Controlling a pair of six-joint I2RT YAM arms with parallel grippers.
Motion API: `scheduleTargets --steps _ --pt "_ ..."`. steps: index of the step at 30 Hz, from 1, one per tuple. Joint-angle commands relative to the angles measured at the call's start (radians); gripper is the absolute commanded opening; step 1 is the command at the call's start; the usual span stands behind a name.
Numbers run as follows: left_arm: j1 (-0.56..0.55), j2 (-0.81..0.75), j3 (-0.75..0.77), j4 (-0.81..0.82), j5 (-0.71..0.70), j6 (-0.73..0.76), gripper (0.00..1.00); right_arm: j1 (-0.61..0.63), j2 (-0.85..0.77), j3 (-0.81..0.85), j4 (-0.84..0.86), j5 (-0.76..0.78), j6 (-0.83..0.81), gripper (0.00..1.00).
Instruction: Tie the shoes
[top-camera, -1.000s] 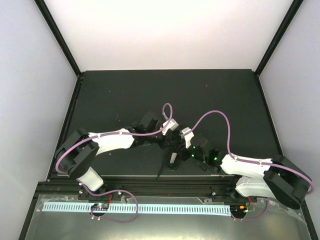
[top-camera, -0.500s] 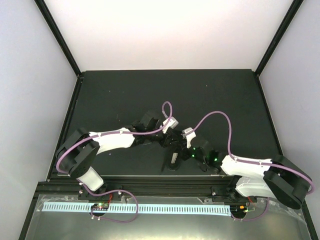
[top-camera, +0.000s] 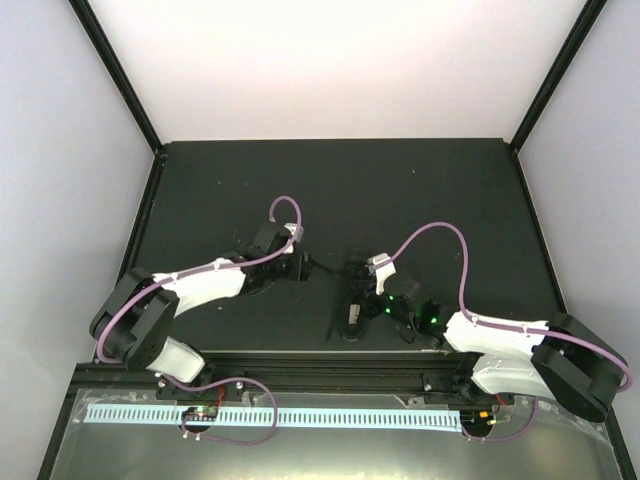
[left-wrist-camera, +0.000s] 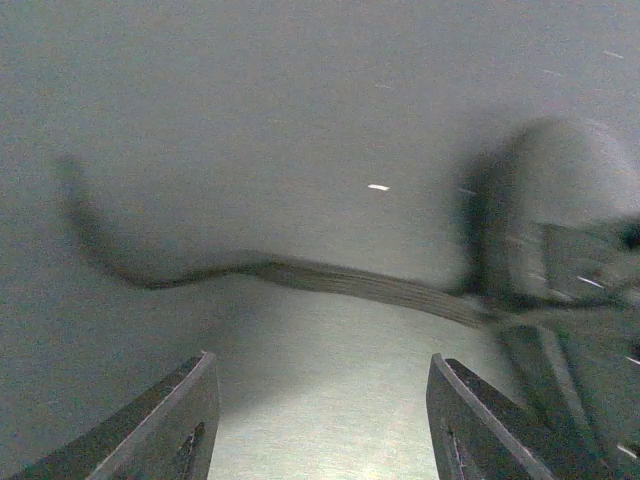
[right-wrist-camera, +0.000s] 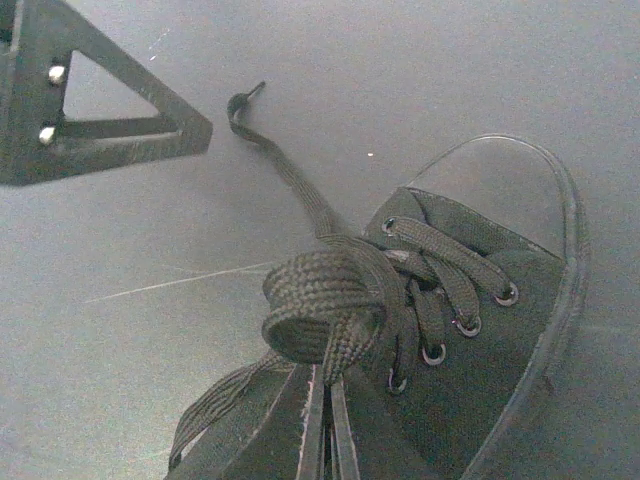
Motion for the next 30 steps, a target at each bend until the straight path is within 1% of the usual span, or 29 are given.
scheduleTargets --steps 1,4,8,12,16,22,27,30 --pt "0.049 0.028 0.029 -0.084 -0.227 -0.124 0.58 -0.008 -0.018 -0.007 0.069 0.047 0.009 0.02" --pt "0.071 0.074 0.068 -0.114 -0.267 -0.141 0.56 -0.007 -0.011 -0.002 0.069 0.042 0.008 0.02" --pt "0.080 0.129 0.114 -0.128 -0.278 -0.153 0.55 -0.007 -0.009 -0.004 0.069 0.040 0.008 0.01" --pt "0.089 0.182 0.145 -0.116 -0.264 -0.150 0.55 -0.007 -0.008 -0.007 0.076 0.038 0.007 0.02" --pt "0.095 0.229 0.158 -0.071 -0.233 -0.150 0.54 -0.007 0.002 -0.005 0.084 0.031 0.008 0.02" --pt "0.100 0.297 0.192 -0.060 -0.213 -0.150 0.56 -0.007 0.014 -0.005 0.089 0.022 0.007 0.02" --pt "0.105 0.345 0.221 -0.042 -0.212 -0.151 0.49 -0.007 0.012 -0.008 0.092 0.017 0.010 0.02" --pt "0.109 0.376 0.241 -0.038 -0.211 -0.146 0.41 -0.007 0.015 -0.008 0.093 0.017 0.012 0.02"
